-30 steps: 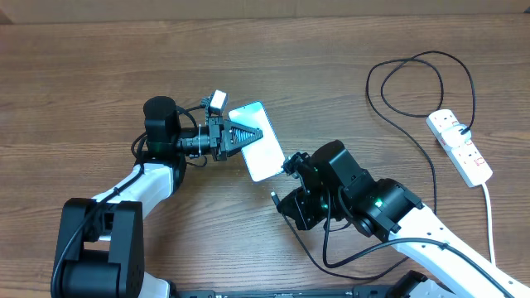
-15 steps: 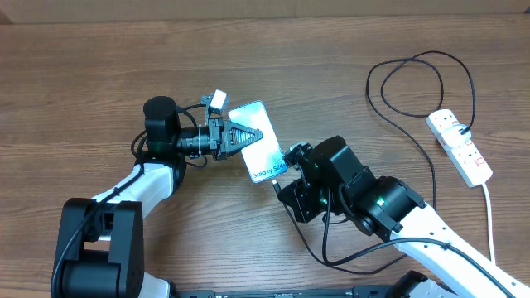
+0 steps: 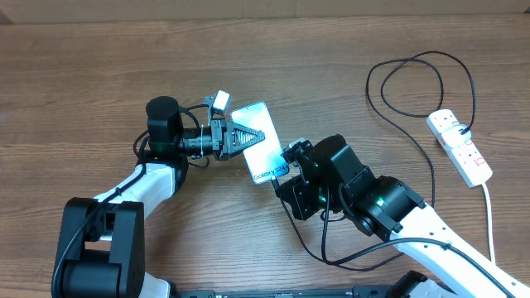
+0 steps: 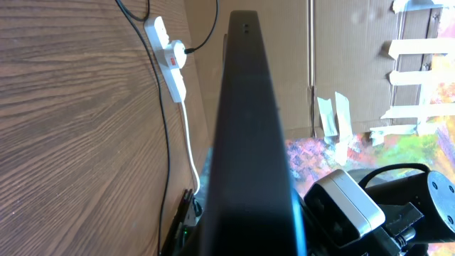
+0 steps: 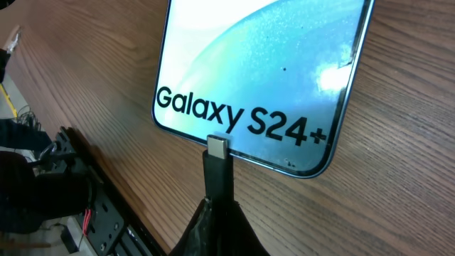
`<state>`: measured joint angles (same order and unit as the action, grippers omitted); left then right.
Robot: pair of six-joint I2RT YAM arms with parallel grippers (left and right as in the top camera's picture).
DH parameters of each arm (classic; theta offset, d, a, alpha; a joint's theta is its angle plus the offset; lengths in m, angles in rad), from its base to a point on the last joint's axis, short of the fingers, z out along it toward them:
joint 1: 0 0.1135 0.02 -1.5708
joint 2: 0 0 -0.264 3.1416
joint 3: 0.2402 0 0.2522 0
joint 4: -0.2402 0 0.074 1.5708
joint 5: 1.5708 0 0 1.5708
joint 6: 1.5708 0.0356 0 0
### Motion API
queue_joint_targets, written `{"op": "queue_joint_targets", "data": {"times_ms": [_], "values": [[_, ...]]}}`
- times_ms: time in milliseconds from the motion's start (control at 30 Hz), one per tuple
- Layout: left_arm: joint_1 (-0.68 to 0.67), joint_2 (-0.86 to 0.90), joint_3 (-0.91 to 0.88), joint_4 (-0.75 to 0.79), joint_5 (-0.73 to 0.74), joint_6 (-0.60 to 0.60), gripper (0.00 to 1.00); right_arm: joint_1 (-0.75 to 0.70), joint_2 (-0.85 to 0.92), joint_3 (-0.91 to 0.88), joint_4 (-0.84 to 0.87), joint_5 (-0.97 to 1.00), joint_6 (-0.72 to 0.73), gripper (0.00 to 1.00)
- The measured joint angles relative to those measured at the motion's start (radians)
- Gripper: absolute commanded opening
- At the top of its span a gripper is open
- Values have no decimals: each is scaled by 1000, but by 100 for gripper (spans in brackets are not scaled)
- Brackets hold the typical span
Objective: Plug charger to phone and switch on socket
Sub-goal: 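Align the plug with the phone's port and push it in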
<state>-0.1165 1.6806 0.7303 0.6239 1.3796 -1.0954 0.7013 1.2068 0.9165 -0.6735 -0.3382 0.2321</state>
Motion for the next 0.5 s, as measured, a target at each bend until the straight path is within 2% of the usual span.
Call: {"op": "queue_joint_targets", "data": {"times_ms": [500], "values": [[0, 0, 0, 0, 0, 0, 4, 0, 0, 0, -46, -3, 3, 4]]}}
